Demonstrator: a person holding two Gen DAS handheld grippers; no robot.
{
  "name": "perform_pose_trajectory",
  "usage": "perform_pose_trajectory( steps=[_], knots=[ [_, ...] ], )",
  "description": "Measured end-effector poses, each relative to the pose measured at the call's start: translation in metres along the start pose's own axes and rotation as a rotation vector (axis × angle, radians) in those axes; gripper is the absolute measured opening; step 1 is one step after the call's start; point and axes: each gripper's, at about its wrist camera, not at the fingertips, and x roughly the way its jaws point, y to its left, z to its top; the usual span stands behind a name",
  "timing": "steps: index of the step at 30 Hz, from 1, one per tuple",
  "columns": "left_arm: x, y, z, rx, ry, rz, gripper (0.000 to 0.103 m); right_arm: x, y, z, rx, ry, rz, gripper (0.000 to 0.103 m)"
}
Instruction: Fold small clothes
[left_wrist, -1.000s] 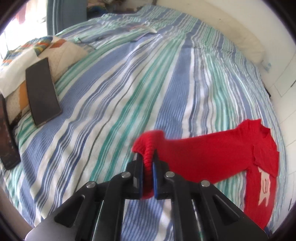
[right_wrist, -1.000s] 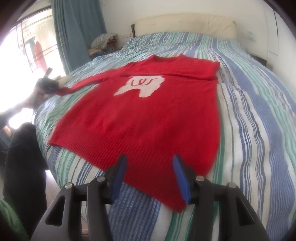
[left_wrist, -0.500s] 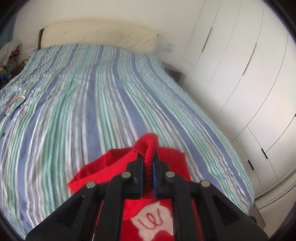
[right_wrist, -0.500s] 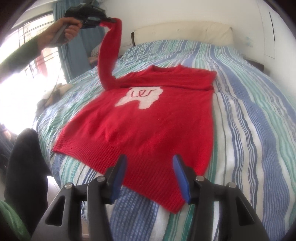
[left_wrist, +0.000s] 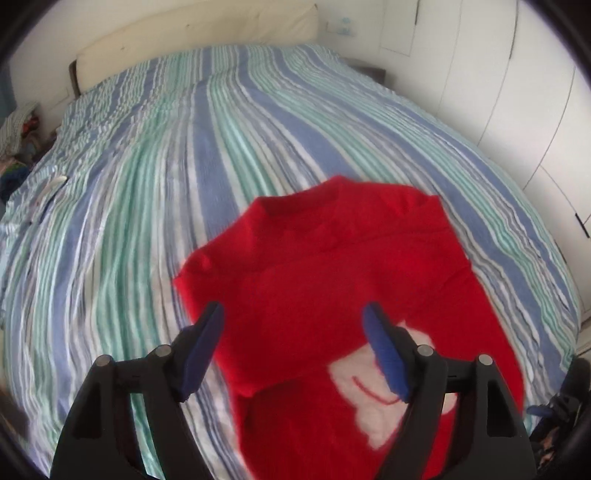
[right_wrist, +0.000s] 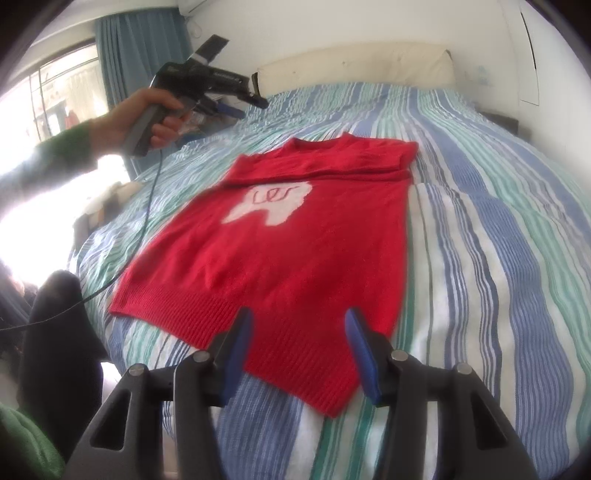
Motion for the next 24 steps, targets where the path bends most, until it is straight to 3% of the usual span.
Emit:
perform_pose_trajectory(
  steps=[5, 10, 11, 12, 13, 15, 19, 21, 23, 24],
  knots=[
    [0.027, 0.013, -0.067, 0.124, 0.093, 0.052, 0.082, 0.003, 0.004, 0.001, -0.016, 0.003, -0.003, 0.051],
    [0.059, -0.003, -0.086, 0.198, 0.037, 0.169, 0.082, 0.012, 0.005, 0.000, -0.021, 0.029, -0.014, 0.051],
    [0.062, -0.003, -0.085, 0.191, 0.002, 0.202, 0.073, 0.013, 0.005, 0.000, -0.019, 0.031, -0.017, 0.051],
    [0.063, 0.002, -0.085, 0.161, -0.037, 0.235, 0.057, 0.013, 0.004, -0.001, -0.017, 0.032, -0.020, 0.051],
    [0.065, 0.009, -0.085, 0.111, -0.053, 0.261, 0.007, 0.014, 0.004, -0.001, -0.016, 0.033, -0.025, 0.051],
    [0.057, 0.029, -0.094, -0.021, -0.111, 0.269, 0.006, 0.014, 0.004, -0.003, -0.016, 0.037, -0.038, 0.051],
    [0.050, 0.040, -0.118, -0.067, -0.146, 0.283, 0.006, 0.014, -0.001, -0.004, 0.003, 0.040, -0.042, 0.051],
    [0.053, 0.045, -0.121, -0.091, -0.112, 0.272, 0.012, 0.017, -0.004, -0.004, 0.014, 0.050, -0.034, 0.051],
    [0.053, 0.049, -0.121, -0.114, -0.088, 0.263, 0.028, 0.020, -0.005, -0.002, 0.026, 0.055, -0.020, 0.051],
    [0.052, 0.051, -0.121, -0.125, -0.070, 0.245, 0.030, 0.020, -0.006, -0.001, 0.028, 0.052, -0.013, 0.051]
  ],
)
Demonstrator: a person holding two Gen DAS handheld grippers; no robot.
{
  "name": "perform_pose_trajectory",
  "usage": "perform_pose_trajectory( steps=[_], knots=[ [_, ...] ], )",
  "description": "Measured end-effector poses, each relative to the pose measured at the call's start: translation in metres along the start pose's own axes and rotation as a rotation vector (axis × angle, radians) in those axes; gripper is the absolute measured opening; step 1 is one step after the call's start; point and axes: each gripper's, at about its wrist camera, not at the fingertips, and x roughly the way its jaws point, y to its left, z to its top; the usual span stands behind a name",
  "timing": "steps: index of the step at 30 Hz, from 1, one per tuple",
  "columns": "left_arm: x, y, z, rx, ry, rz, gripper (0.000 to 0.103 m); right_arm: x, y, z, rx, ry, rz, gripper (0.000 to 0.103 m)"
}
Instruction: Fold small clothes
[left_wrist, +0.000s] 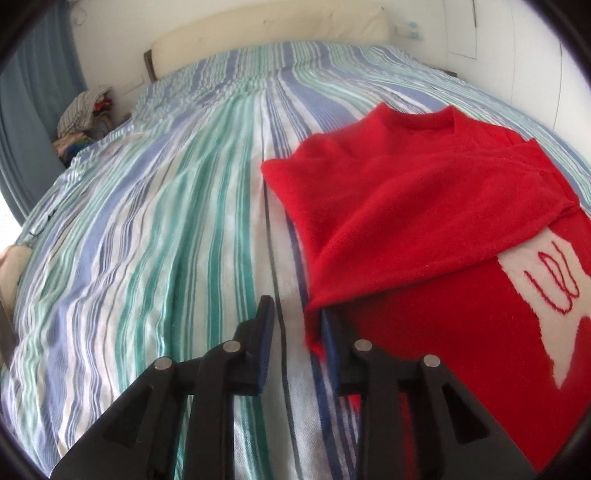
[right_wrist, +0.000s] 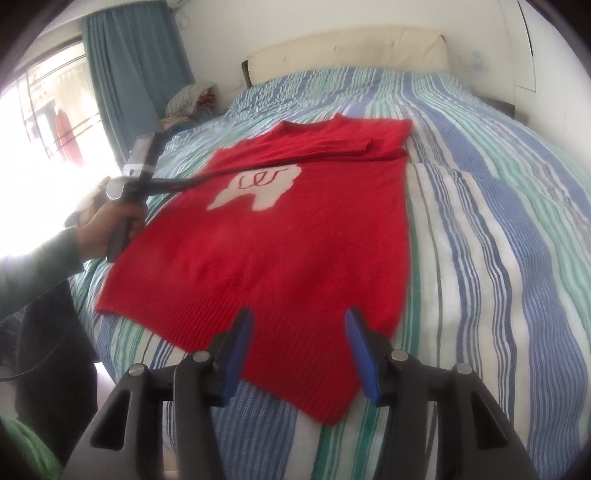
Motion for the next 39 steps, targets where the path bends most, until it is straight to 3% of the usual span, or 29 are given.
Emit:
perform_pose_trajectory(
  steps=[4, 9, 11, 16, 17, 18, 19, 21, 22, 24, 26, 27, 28, 29, 32, 33, 34, 35, 39],
  knots=[
    [-0.015, 0.015, -0.004, -0.016, 0.052, -0.099, 0.055, -0.004, 0.003, 0.000, -0.015, -0.015, 0.000, 0.051],
    [-0.034, 0.045, 0.021, -0.100, 0.028, -0.316, 0.059, -0.008, -0.003, 0.001, 0.009, -0.029, 0.001, 0.051],
    [-0.024, 0.052, 0.043, -0.149, 0.037, -0.404, 0.075, -0.007, -0.005, 0.003, 0.024, -0.032, 0.013, 0.051],
    [0.048, 0.046, 0.084, -0.264, 0.164, -0.457, 0.072, -0.002, 0.000, 0.004, 0.011, -0.020, 0.012, 0.051],
    [0.062, 0.045, 0.086, -0.302, 0.187, -0.474, 0.042, -0.001, 0.002, 0.003, 0.004, -0.016, 0.005, 0.051],
    [0.070, 0.044, 0.088, -0.324, 0.191, -0.466, 0.011, 0.000, 0.003, 0.002, -0.004, -0.012, -0.003, 0.051],
    [0.070, 0.042, 0.091, -0.311, 0.164, -0.420, 0.003, 0.000, 0.004, 0.001, -0.011, -0.008, -0.011, 0.051],
    [0.064, 0.038, 0.096, -0.217, 0.089, -0.297, 0.004, 0.000, 0.004, 0.000, -0.015, -0.005, -0.022, 0.051],
    [0.067, 0.037, 0.094, -0.184, 0.092, -0.253, 0.004, 0.000, 0.004, -0.001, -0.013, -0.005, -0.024, 0.051],
    [0.073, 0.032, 0.089, -0.145, 0.126, -0.253, 0.007, 0.000, 0.001, -0.002, -0.004, -0.003, -0.024, 0.051],
    [0.068, 0.030, 0.087, -0.134, 0.140, -0.261, 0.021, 0.003, -0.002, -0.001, 0.012, 0.009, -0.018, 0.051],
    [0.061, 0.032, 0.085, -0.142, 0.131, -0.278, 0.030, 0.004, -0.004, 0.000, 0.021, 0.010, -0.012, 0.051],
    [0.053, 0.034, 0.083, -0.154, 0.114, -0.290, 0.055, 0.004, -0.004, 0.000, 0.025, 0.007, -0.005, 0.051],
    [0.041, 0.037, 0.079, -0.168, 0.084, -0.301, 0.070, 0.002, -0.004, 0.000, 0.023, 0.000, -0.002, 0.051],
    [0.020, 0.037, 0.062, -0.146, 0.046, -0.338, 0.074, 0.000, 0.000, 0.000, 0.005, -0.008, -0.014, 0.051],
    [0.024, 0.032, 0.054, -0.109, 0.077, -0.304, 0.072, 0.000, 0.000, -0.001, 0.004, -0.006, -0.014, 0.051],
    [0.032, 0.024, 0.046, -0.049, 0.131, -0.232, 0.059, 0.000, 0.001, -0.001, 0.004, -0.003, -0.011, 0.051],
    [0.039, 0.019, 0.037, 0.002, 0.155, -0.193, 0.058, 0.001, 0.001, -0.001, 0.005, -0.002, -0.009, 0.051],
    [0.029, 0.030, 0.035, -0.096, 0.118, -0.218, 0.059, 0.001, 0.002, 0.000, 0.002, -0.004, -0.004, 0.051]
  ],
)
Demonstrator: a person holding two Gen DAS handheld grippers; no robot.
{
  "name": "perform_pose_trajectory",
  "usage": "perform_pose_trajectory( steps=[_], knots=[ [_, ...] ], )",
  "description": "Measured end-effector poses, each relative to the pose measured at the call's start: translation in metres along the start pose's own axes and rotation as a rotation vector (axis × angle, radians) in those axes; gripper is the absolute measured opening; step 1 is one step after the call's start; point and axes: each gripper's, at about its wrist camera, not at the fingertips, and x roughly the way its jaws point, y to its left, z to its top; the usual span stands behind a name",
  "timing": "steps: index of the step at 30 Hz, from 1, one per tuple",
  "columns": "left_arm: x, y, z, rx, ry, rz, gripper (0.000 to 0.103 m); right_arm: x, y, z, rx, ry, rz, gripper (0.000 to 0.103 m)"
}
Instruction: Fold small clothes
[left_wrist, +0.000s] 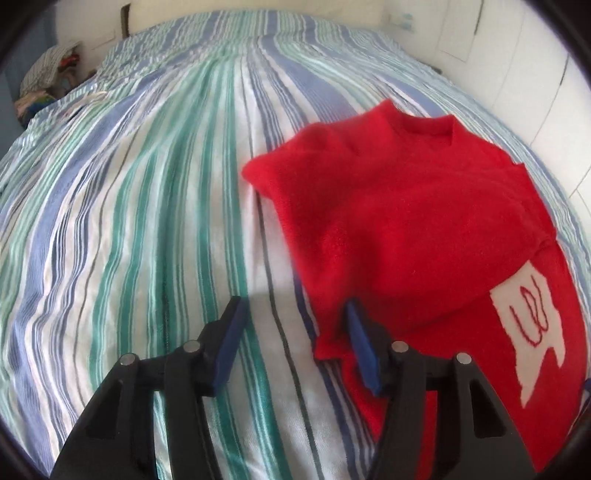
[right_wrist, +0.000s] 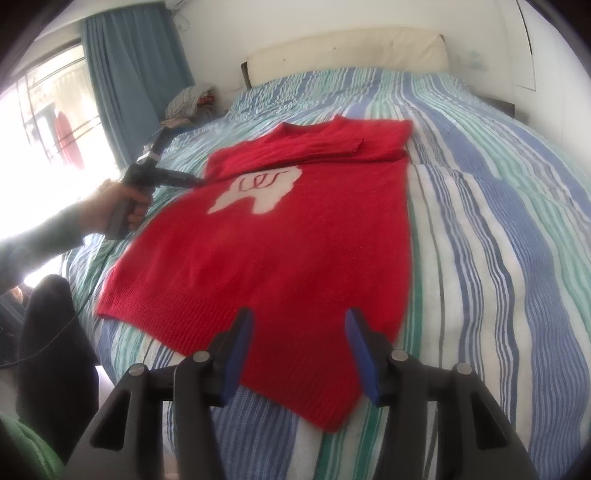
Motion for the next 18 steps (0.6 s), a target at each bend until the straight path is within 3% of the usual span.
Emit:
perform_pose_trajectory(
  steps=[6, 11, 18],
  knots=[
    [-0.050, -0.017, -0.026, 0.011, -0.080, -0.027, 0.075, -0.010, -0.001, -0.001, -0.006, -0.035, -0.037, 0.051],
    [-0.093, -0.046, -0.072, 0.084, -0.133, -0.032, 0.087, -0.012, -0.010, 0.003, 0.023, -0.050, -0.051, 0.051],
    [-0.129, -0.072, -0.123, 0.017, -0.168, -0.139, 0.089, -0.009, -0.012, 0.004, 0.009, -0.050, -0.097, 0.054]
  ],
)
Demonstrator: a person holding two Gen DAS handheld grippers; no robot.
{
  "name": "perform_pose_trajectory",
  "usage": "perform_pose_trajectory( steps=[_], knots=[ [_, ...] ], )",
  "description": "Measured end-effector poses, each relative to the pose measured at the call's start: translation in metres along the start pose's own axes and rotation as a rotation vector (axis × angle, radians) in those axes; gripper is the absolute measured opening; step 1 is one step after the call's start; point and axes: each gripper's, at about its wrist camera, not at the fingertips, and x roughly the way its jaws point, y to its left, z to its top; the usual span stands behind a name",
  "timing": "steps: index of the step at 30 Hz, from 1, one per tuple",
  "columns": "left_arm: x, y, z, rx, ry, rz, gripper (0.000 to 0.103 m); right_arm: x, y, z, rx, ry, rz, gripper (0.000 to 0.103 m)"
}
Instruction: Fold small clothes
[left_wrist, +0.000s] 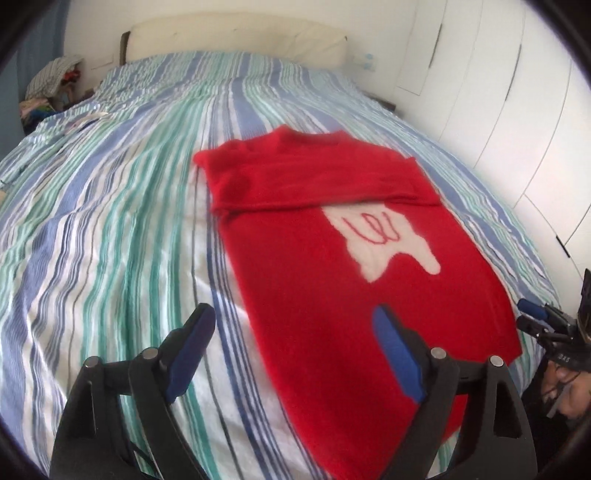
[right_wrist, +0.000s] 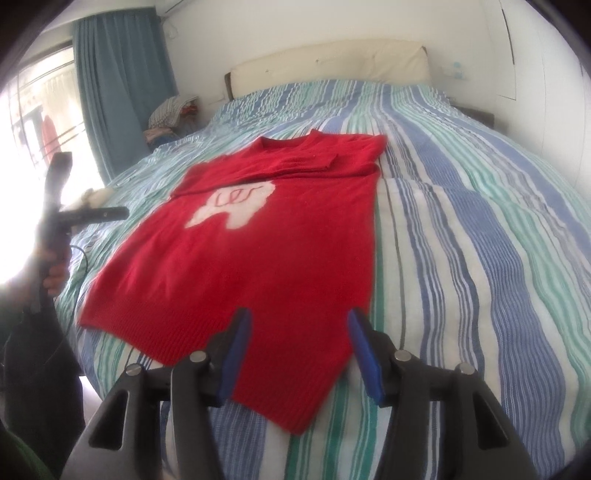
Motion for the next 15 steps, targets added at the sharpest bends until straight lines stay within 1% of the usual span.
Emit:
perform_pose_trajectory(
  steps=[1, 2, 3, 6, 8, 9, 11, 13, 15],
  knots=[
    [-0.004, -0.006, -0.006, -0.003, -0.004, -0.015, 0.091, -0.001, -0.001, 0.001, 0.000, -0.003, -0.010, 0.054],
    [-0.007, -0.012, -0.014, 0.005, 0.001, -0.025, 0.094, -0.003, -0.002, 0.001, 0.002, -0.008, -0.021, 0.054],
    [-0.006, -0.019, -0.022, 0.018, 0.018, -0.019, 0.095, -0.006, -0.002, 0.002, 0.002, -0.013, -0.032, 0.054],
    [0.007, -0.036, -0.051, 0.097, 0.097, 0.056, 0.095, -0.008, -0.004, 0.003, 0.001, -0.007, -0.041, 0.056],
    [0.016, -0.040, -0.069, 0.134, 0.138, 0.105, 0.095, -0.001, -0.003, -0.001, -0.010, 0.035, -0.051, 0.059],
    [0.016, -0.040, -0.075, 0.135, 0.135, 0.112, 0.095, 0.006, -0.003, -0.004, -0.017, 0.074, -0.060, 0.059],
    [0.009, -0.038, -0.074, 0.118, 0.118, 0.104, 0.095, 0.020, -0.004, -0.013, -0.031, 0.160, -0.075, 0.059],
    [-0.001, -0.035, -0.068, 0.094, 0.103, 0.093, 0.095, 0.018, -0.003, -0.015, -0.038, 0.152, -0.080, 0.059],
    [-0.013, -0.030, -0.059, 0.061, 0.059, 0.086, 0.095, 0.010, -0.003, -0.010, -0.030, 0.123, -0.070, 0.059]
  ],
)
